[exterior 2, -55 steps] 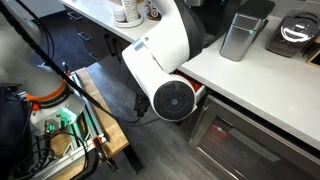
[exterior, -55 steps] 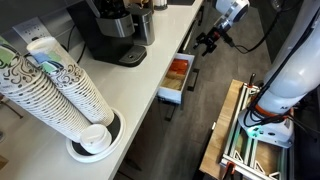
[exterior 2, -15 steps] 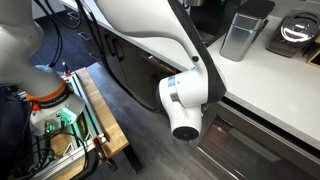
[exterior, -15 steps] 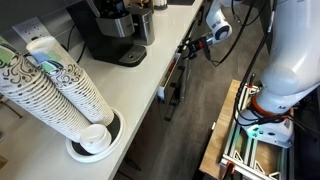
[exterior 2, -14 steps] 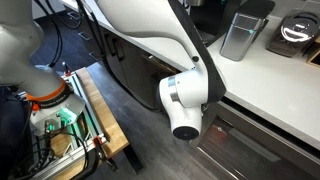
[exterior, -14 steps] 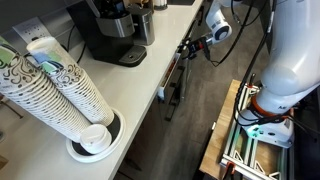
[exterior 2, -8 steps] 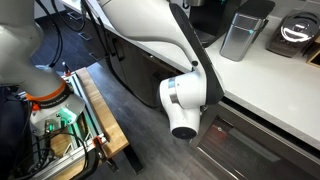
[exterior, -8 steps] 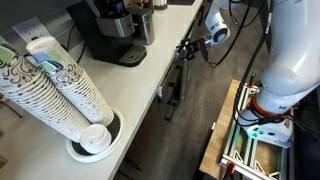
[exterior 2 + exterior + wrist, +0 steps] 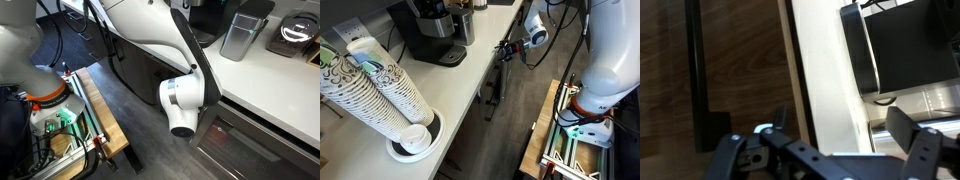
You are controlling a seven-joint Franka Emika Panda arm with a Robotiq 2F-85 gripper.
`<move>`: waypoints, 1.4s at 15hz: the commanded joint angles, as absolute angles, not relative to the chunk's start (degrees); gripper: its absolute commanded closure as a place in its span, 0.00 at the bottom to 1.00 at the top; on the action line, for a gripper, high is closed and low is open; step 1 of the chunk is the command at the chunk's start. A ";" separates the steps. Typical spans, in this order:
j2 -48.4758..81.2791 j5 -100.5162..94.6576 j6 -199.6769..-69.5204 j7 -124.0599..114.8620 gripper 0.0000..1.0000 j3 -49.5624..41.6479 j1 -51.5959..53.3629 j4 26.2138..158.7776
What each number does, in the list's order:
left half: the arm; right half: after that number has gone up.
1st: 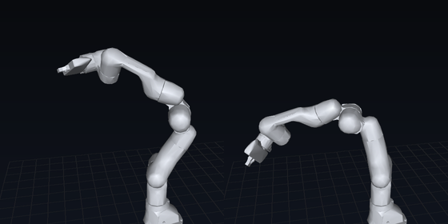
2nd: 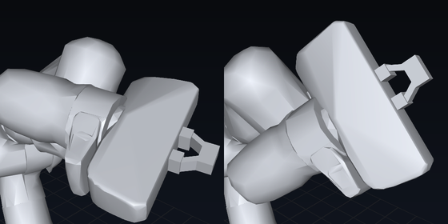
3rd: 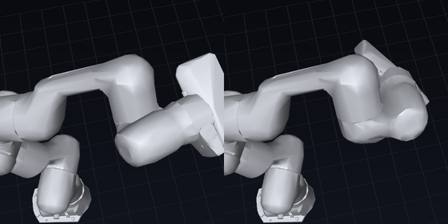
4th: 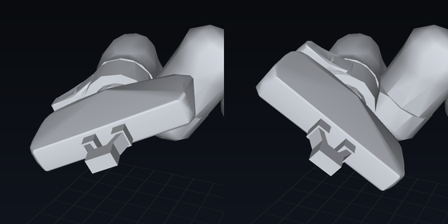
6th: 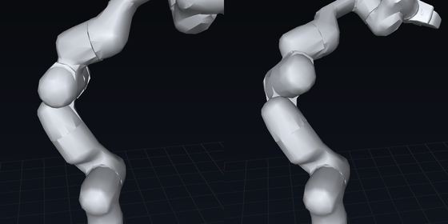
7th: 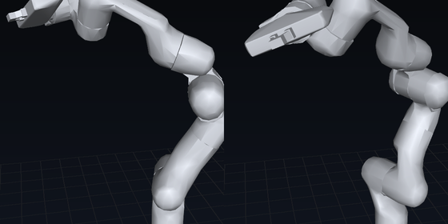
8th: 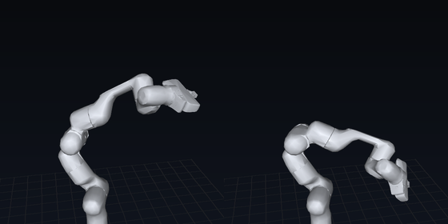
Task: Close the open drawer
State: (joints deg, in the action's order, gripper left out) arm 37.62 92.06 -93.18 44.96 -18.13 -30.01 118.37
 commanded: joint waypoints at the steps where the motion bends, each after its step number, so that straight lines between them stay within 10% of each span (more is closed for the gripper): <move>1: 39.15 94.60 -91.02 44.06 0.00 -18.43 -29.24 117.30; 21: 26.82 71.20 -93.03 39.90 0.00 -27.46 -26.98 121.47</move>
State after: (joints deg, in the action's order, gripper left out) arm 32.63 80.71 -91.86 42.21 -24.94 -28.51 118.57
